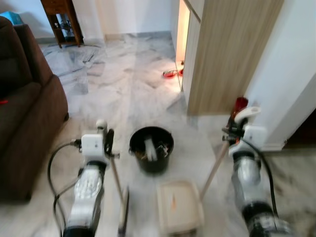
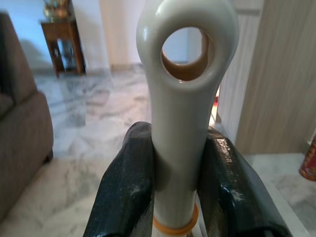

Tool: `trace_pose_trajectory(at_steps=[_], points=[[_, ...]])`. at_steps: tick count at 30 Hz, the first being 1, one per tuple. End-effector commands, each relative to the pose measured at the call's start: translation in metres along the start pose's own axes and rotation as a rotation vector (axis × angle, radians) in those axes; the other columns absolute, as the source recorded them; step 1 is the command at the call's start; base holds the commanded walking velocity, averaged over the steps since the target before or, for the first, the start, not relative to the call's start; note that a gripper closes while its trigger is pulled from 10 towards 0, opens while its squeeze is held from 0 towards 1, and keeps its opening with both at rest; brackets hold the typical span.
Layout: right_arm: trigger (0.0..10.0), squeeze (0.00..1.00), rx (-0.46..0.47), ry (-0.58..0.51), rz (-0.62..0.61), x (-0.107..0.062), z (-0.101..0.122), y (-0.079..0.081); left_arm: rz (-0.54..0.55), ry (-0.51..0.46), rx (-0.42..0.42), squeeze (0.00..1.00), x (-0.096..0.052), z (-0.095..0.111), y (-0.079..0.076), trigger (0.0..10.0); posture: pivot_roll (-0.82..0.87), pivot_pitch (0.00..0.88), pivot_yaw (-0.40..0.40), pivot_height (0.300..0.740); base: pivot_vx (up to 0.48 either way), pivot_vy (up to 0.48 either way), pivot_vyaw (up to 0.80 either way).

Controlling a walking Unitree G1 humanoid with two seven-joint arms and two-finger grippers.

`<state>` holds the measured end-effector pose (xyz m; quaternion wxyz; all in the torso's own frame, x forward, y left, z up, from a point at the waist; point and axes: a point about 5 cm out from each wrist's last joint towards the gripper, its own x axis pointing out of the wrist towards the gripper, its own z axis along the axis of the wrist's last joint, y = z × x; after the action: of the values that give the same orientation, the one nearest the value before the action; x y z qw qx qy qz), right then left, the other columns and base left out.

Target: Sweep floor

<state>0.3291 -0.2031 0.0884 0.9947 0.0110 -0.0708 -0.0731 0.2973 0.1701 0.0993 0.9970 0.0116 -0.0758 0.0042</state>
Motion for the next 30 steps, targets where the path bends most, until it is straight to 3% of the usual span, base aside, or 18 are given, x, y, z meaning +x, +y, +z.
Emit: trace_pose_trajectory(at_steps=[1, 5, 26, 30], points=[[10.0, 0.00, 0.003, -0.046, 0.008, 0.0068, 0.0110, 0.0019, 0.006, -0.039, 0.011, 0.00, 0.0045, 0.0081, 0.0029, 10.0, 0.03, 0.053, 0.011, 0.740, 0.000, 0.000, 0.00], [10.0, 0.00, 0.011, -0.041, 0.013, 0.0067, 0.0104, 0.0023, 0.011, -0.039, 0.016, 0.00, 0.0062, 0.0084, 0.0048, 10.0, 0.03, 0.049, 0.016, 0.740, 0.000, 0.000, -0.12], [10.0, 0.00, 0.026, -0.032, 0.013, 0.0095, 0.0112, 0.0057, -0.019, -0.037, 0.029, 0.00, 0.0135, 0.0100, 0.0021, 10.0, 0.02, 0.075, 0.015, 0.740, 0.000, 0.000, -0.80], [10.0, 0.00, 0.023, -0.041, 0.017, 0.0093, 0.0123, 0.0073, -0.021, -0.031, 0.038, 0.00, 0.0118, 0.0081, 0.0017, 10.0, 0.01, 0.076, 0.016, 0.740, 0.000, -0.379, -0.80]])
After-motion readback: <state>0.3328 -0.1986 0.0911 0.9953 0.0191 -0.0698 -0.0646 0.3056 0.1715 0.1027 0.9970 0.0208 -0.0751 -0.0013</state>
